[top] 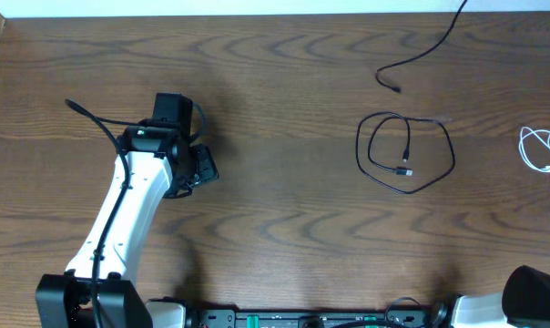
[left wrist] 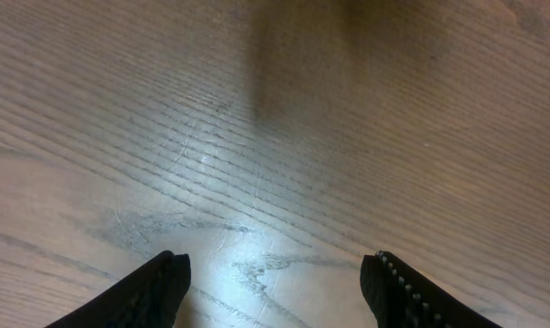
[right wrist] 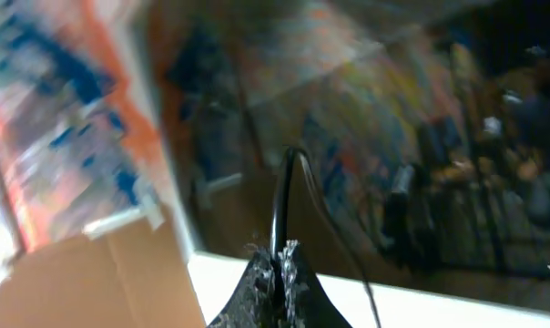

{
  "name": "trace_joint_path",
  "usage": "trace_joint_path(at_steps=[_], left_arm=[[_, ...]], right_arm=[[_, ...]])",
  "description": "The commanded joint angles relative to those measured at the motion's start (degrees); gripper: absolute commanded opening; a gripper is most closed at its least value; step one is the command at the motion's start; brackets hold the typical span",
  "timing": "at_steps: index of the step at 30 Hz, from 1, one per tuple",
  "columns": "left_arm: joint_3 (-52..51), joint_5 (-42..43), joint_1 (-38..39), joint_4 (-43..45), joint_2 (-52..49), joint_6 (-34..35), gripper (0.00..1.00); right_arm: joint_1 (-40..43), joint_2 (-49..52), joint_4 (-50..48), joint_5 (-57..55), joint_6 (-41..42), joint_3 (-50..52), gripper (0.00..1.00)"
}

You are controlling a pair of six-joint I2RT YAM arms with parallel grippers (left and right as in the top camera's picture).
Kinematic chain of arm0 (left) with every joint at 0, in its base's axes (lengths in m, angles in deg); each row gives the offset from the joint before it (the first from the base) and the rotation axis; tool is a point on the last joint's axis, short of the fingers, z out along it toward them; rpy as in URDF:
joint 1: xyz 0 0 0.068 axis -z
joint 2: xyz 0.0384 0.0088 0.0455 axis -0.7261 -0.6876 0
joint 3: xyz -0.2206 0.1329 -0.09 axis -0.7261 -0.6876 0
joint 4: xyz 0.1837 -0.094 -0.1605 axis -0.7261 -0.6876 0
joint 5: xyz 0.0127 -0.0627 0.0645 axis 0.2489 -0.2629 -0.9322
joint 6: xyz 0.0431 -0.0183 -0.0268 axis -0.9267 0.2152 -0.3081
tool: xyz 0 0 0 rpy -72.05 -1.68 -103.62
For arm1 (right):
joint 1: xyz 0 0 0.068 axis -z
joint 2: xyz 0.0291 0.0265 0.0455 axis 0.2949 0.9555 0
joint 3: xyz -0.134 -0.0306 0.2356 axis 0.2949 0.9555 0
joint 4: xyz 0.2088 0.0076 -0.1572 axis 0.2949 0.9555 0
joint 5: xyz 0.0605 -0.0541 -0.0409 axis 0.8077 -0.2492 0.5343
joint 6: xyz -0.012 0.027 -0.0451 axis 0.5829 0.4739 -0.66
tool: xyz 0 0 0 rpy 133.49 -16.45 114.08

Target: Untangle cables

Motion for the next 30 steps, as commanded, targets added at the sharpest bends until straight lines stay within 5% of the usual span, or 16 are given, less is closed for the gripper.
trace_joint_path(at_steps=[1,8,11,21,30], left_arm=[[0.33,-0.5,-0.2,-0.24,-0.44,0.48,0.65],[0.33,-0.5,-0.2,-0.26,-0.44,0.5,0.66],[0.33,-0.5,-0.2,-0.35,-0.44,0.5,0.65],[0.33,-0.48,-0.2,-0.74,-0.44,0.5,0.66],[0.09,-0.48,-0.2,-0.74,-0.44,0.52,0.66]], right_arm=[[2.54,0.09,6.97,-5.84,-0.76,-0.39,0.01],[6.84,0.15,31.58,-11.56,-22.36,-0.39,0.01],[9.75,0.85,36.24,-15.02,-24.83,-0.39,0.01],[24.04,4.28,22.43,-9.62,-0.11,-0.39,0.01],[29.31,4.26,26.38,-10.08,-5.14,-0.39,0.01]])
